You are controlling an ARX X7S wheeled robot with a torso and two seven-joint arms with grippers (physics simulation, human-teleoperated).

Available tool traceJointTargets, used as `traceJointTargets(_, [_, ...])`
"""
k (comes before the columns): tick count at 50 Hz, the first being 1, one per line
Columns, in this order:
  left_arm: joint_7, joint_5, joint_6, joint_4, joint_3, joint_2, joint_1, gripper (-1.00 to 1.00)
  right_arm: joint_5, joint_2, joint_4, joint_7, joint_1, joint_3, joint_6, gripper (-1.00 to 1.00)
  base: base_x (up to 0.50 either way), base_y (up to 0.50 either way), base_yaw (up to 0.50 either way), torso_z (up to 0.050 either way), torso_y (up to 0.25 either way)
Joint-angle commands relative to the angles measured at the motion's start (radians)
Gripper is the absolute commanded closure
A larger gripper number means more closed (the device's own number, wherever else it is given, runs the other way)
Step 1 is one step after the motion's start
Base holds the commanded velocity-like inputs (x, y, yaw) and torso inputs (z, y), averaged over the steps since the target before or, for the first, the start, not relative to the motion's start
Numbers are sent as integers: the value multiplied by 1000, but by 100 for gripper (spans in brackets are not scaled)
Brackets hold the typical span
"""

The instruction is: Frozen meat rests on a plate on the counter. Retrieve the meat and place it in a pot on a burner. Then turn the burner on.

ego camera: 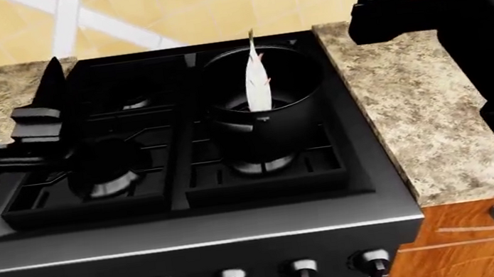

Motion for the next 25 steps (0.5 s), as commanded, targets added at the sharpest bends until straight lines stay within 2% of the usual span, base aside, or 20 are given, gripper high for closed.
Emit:
traceJointTargets(1, [35,206,83,177,-156,22,306,-100,-38,46,-188,67,-162,92,-113,-100,0,0,0,-50,4])
traceJointTargets(3, [11,270,225,183,-96,-57,370,-100,-37,55,-213,79,-183,104,-123,-100,0,0,0,-50,3])
traceJointTargets(8, [-195,464,749,183,179,-395,567,-100,-24,70,-265,105,-206,119,-134,-100,0,0,0,-50,0])
traceJointTargets(11, [-300,569,928,183,316,-498,623,-100,-29,71,-292,114,-223,123,-141,-100,0,0,0,-50,0])
traceJointTargets(16, [-358,645,1001,180,407,-514,650,-100,-45,75,-350,128,-285,139,-165,-100,0,0,0,-50,0])
traceJointTargets(25, [-361,777,1048,151,481,-441,742,-100,-97,80,-452,118,-440,170,-212,-100,0,0,0,-50,0])
